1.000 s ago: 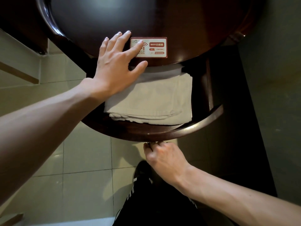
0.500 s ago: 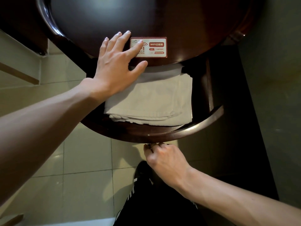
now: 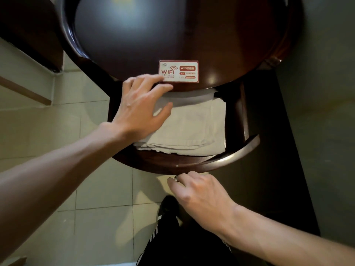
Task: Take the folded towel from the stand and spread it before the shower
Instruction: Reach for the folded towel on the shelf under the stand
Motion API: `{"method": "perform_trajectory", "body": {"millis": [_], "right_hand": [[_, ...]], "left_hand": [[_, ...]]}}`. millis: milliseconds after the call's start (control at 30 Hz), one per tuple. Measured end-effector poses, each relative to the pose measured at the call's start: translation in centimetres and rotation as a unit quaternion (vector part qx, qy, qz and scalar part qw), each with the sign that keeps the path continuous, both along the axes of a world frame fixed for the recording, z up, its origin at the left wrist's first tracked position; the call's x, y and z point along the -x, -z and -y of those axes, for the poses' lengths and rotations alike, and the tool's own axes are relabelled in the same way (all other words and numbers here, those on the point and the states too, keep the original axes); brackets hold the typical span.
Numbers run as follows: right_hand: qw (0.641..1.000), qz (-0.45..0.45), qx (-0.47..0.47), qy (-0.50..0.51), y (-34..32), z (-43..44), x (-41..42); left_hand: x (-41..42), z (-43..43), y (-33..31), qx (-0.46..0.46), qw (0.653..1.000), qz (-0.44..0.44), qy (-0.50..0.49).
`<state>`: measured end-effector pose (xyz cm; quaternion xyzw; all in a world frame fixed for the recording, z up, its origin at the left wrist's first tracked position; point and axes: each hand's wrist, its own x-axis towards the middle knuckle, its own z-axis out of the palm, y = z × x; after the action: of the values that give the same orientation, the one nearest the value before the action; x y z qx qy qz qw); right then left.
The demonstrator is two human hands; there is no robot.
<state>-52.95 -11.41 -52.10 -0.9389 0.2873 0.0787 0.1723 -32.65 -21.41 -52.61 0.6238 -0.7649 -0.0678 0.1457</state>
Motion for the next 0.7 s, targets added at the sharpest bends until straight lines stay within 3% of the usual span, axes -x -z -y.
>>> {"method": "perform_trajectory", "body": {"millis": [100,300,567,700], "right_hand": [[0.999,0.048,0.005,0.024,-1.0,0.8,-0.2],[0.997,0.049,0.019,0.062,-1.2,3.7,-0.4],[0.995,-0.006,0.038,0.093,1.0,7.5,-0.1],[0.997,-0.04,0.029,0.057,2.7,9.5,-0.3]], "left_hand": [[0.1,-1.6,-0.4,-0.011,1.0,-0.015,0.022],[-0.4,-3.6,-0.5,-0.071,0.997,-0.016,0.037],[-0.4,-4.9,1.2,-0.15,0.986,0.057,0.044],[-0.6,-4.8,2.8,-0.221,0.97,0.085,0.053]]}}
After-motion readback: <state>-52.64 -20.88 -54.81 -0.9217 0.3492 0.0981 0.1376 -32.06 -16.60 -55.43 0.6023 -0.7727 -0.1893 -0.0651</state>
